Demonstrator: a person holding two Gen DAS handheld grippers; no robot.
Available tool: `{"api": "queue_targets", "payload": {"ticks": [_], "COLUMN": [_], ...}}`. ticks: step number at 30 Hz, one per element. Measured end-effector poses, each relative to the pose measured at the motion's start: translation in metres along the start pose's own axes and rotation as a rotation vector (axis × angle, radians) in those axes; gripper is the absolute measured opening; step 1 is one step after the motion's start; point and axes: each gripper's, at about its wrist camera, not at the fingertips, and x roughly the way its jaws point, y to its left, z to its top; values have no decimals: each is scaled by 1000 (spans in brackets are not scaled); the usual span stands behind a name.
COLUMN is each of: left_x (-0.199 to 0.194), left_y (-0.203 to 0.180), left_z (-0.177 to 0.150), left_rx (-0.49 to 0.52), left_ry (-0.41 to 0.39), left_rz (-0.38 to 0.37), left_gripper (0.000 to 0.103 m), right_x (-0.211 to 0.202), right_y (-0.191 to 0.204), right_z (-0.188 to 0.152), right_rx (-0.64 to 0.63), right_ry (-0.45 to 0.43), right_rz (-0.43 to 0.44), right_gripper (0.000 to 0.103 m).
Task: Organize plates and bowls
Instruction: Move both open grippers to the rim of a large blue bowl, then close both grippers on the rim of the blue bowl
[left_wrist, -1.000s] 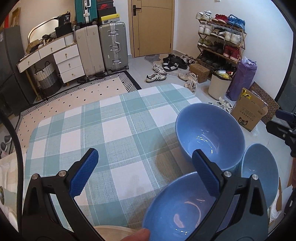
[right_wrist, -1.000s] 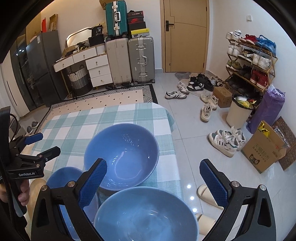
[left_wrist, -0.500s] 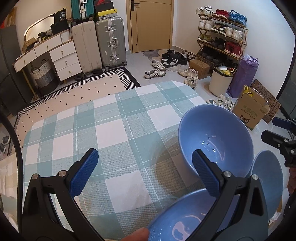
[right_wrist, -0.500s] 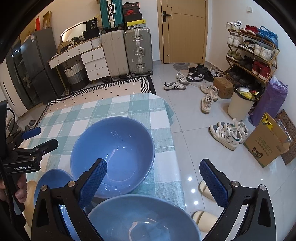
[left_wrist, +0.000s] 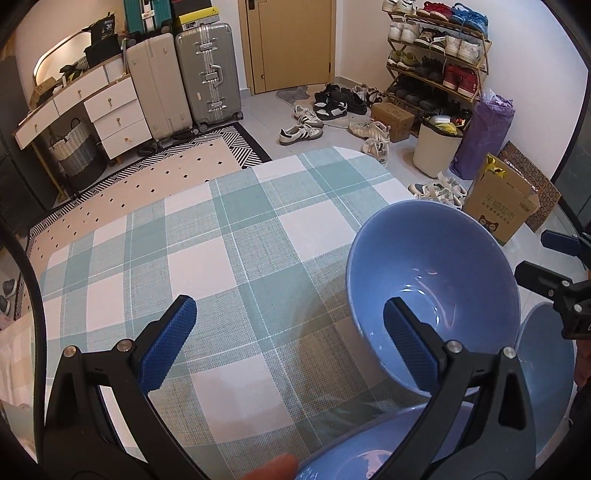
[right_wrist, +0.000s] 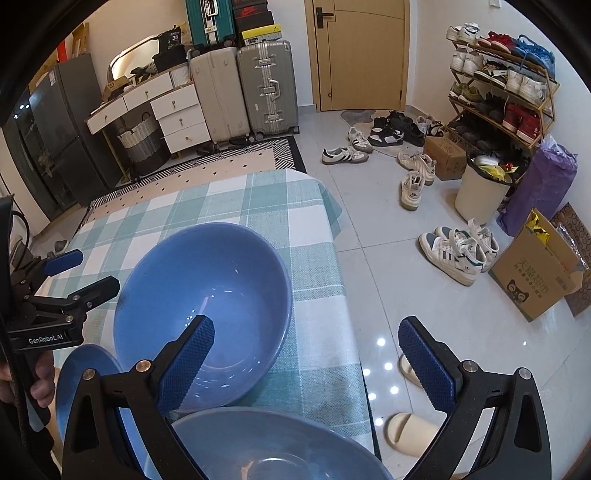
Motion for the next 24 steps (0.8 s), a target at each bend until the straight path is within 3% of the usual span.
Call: {"api": "queue_targets", "payload": {"ticks": [12,20,24], "left_x": [25,34,35], "left_y": [-8,-18,-28], "left_z": [4,1,-2], "left_rx": [10,53,100], "left_ry": [52,98,101], "left_rz": [-12,-37,-27], "left_gripper": [98,86,77], "right_x": [26,41,44], "right_y": [2,9,10], "right_z": [1,-2,-3], "right_rx": [-16,-38,-33], "right_ry": [61,111,114], "right_rz": [43,78,90], "right_gripper": [100,79,77]}}
